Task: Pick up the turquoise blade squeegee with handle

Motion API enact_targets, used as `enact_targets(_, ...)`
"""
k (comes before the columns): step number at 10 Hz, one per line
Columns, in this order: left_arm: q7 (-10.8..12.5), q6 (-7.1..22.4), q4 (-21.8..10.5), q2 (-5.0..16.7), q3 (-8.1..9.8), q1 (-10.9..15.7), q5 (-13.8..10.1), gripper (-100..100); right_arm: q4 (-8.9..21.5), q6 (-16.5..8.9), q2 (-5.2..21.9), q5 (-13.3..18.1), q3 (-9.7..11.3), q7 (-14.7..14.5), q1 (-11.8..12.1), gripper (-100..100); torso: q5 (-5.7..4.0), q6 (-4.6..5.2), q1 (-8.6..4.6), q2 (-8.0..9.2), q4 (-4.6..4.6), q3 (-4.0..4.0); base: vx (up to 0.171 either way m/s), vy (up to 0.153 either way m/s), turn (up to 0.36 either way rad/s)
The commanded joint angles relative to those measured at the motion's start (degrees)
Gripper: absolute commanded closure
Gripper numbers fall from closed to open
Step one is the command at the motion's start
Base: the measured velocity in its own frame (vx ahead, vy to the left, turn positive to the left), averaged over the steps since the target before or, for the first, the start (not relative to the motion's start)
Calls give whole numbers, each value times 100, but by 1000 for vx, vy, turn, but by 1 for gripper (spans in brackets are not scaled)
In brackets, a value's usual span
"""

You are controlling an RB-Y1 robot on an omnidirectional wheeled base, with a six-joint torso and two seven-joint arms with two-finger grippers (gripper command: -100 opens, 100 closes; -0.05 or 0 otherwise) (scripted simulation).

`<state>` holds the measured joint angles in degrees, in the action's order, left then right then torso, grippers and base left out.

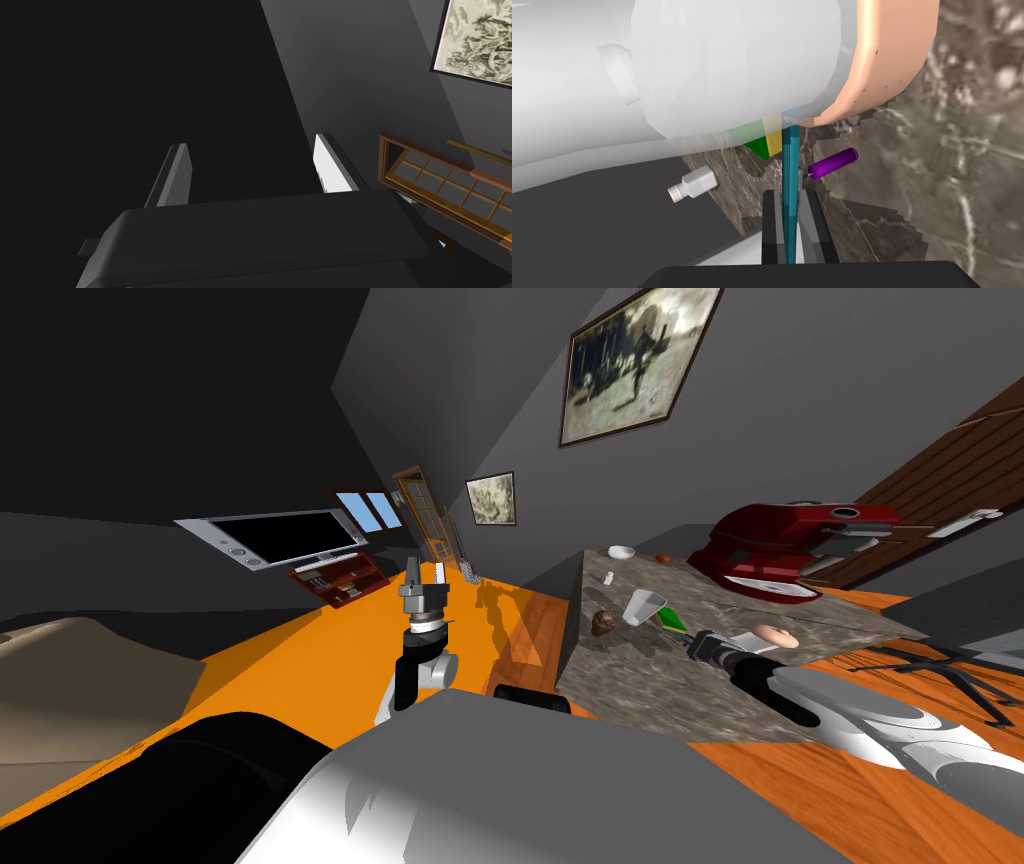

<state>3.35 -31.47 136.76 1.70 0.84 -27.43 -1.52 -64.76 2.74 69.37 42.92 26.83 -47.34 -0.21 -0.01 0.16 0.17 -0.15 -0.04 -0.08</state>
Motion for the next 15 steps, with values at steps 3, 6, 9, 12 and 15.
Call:
enact_targets(3,0,0,0,0,0,0,0,0,-68,280,-93,215,-537,-56,304,100,3,-5,0,4,5,4,45,36,-39)
enact_targets(6,0,0,0,0,0,1,0,0,-94,632,-245,508,-1053,-143,664,100,6,-5,-4,11,9,9,42,27,-41)
enact_targets(9,0,0,0,0,0,0,0,0,-107,808,-321,655,-1473,-186,843,100,9,-5,2,9,8,8,43,34,-35)
enact_targets(12,0,0,0,0,0,1,0,0,-132,1160,-473,948,-1993,-273,1203,100,14,-7,0,14,10,11,40,29,-36)
enact_targets(15,0,0,0,0,0,0,0,0,-145,1336,-549,1094,-2409,-316,1383,100,17,-6,7,12,8,9,40,27,-36)
